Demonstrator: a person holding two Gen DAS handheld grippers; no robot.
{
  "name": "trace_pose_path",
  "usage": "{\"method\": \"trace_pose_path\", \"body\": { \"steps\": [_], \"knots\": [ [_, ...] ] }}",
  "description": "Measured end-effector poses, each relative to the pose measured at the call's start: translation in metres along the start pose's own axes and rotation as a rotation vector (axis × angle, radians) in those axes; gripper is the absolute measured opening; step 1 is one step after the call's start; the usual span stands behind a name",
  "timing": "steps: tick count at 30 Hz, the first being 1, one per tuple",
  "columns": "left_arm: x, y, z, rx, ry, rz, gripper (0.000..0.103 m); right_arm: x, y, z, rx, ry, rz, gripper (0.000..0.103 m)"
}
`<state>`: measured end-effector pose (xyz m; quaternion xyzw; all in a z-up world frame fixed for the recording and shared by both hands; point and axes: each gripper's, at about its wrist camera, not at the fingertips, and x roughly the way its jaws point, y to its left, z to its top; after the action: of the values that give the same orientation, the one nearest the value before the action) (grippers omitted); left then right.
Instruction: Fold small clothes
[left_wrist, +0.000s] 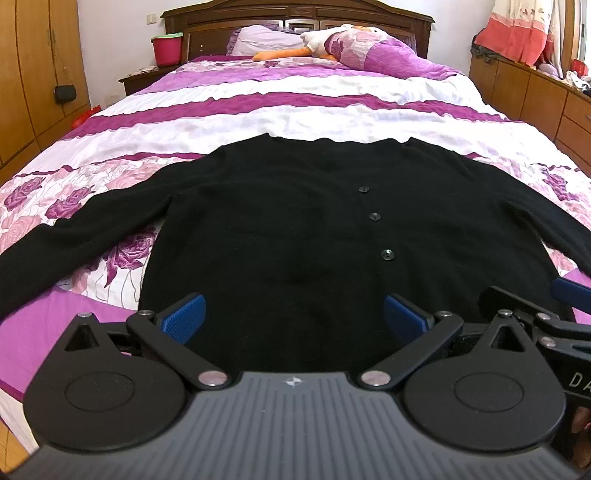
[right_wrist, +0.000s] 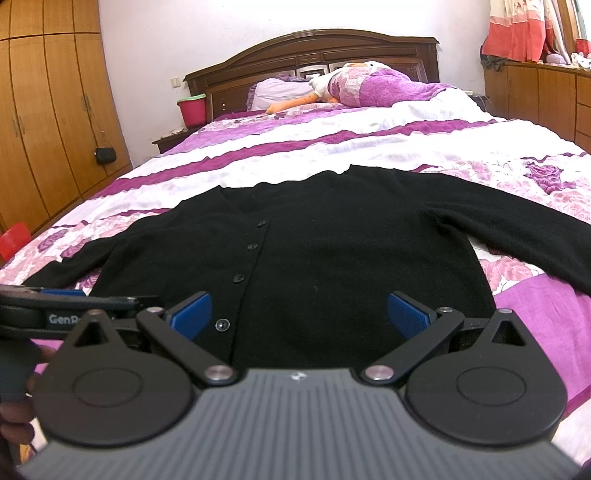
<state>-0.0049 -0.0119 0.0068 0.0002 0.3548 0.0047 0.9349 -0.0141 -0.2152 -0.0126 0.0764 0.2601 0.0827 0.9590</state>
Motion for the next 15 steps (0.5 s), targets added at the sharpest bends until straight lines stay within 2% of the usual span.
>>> {"method": "trace_pose_path", "body": {
  "steps": [15],
  "knots": [
    [-0.0004,-0.0004,0.0002,0.002,0.000,0.000,0.103,-0.0009,-0.0001,-0.0002,0.002,-0.001,0.004,0.103]
  ]
}}
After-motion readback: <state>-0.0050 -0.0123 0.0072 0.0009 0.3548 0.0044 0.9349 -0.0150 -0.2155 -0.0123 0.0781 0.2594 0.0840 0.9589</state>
